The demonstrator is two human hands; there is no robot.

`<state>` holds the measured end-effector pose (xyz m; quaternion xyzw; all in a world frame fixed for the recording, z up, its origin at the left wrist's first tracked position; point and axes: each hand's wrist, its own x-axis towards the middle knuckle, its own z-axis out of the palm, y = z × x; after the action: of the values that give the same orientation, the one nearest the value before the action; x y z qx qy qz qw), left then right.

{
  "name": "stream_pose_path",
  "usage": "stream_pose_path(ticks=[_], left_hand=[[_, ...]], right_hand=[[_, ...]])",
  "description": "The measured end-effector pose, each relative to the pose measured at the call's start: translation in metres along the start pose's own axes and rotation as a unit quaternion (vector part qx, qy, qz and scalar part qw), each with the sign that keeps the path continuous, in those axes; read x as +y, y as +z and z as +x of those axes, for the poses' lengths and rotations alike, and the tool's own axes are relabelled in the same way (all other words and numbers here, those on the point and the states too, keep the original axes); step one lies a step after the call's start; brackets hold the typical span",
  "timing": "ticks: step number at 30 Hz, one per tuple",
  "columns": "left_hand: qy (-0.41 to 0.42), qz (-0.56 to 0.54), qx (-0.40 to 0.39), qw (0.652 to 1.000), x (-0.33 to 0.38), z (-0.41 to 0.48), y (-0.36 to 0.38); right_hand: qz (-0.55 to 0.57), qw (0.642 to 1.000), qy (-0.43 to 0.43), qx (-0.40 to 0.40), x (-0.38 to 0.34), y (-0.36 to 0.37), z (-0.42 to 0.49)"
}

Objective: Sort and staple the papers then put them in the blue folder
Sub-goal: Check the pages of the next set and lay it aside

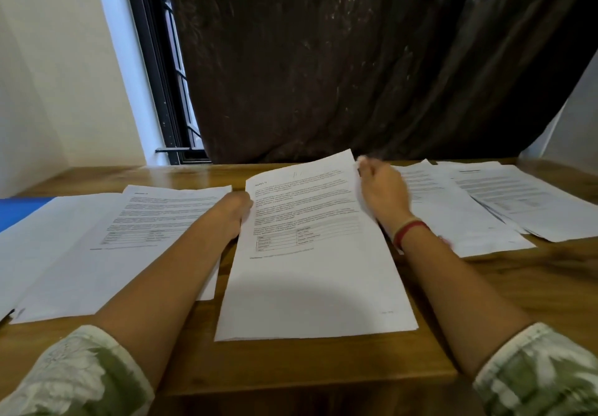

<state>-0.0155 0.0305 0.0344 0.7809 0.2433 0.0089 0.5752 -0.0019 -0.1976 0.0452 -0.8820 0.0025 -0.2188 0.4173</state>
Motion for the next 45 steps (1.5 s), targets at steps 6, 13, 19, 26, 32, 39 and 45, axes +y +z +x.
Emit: stream_pose_path(ticks=[6,13,19,26,32,39,45], left_hand=[[0.009,0.001,0.016,1.000,0.003,-0.003,0.008],[-0.010,-0.075,-0.041,0.996,-0.001,-0.004,0.015],[0.018,-0.108,-0.040,0.993,-0.002,-0.010,0.017],[0.085,-0.043,-0.003,0.995,-0.010,-0.011,0.027],[0.176,0.099,0.092,0.975,-0.015,-0.022,0.032],[0.241,0.214,0.129,0.938,-0.013,-0.030,0.035],[0.270,0.271,0.149,0.912,-0.011,-0.032,0.029]], right_hand=[[-0.229,0.971,0.044,-0.059,0.041,-0.022,0.020],[-0.215,0.973,0.045,-0.068,0.046,-0.011,0.017],[0.145,0.976,0.165,0.008,0.023,-0.027,0.029],[0.634,0.718,0.275,-0.082,0.000,-0.024,0.013],[0.453,0.856,0.228,-0.097,-0.028,0.001,0.014],[0.171,0.983,0.049,-0.050,-0.067,0.056,0.012],[0.175,0.984,0.007,0.010,-0.067,0.073,0.011]])
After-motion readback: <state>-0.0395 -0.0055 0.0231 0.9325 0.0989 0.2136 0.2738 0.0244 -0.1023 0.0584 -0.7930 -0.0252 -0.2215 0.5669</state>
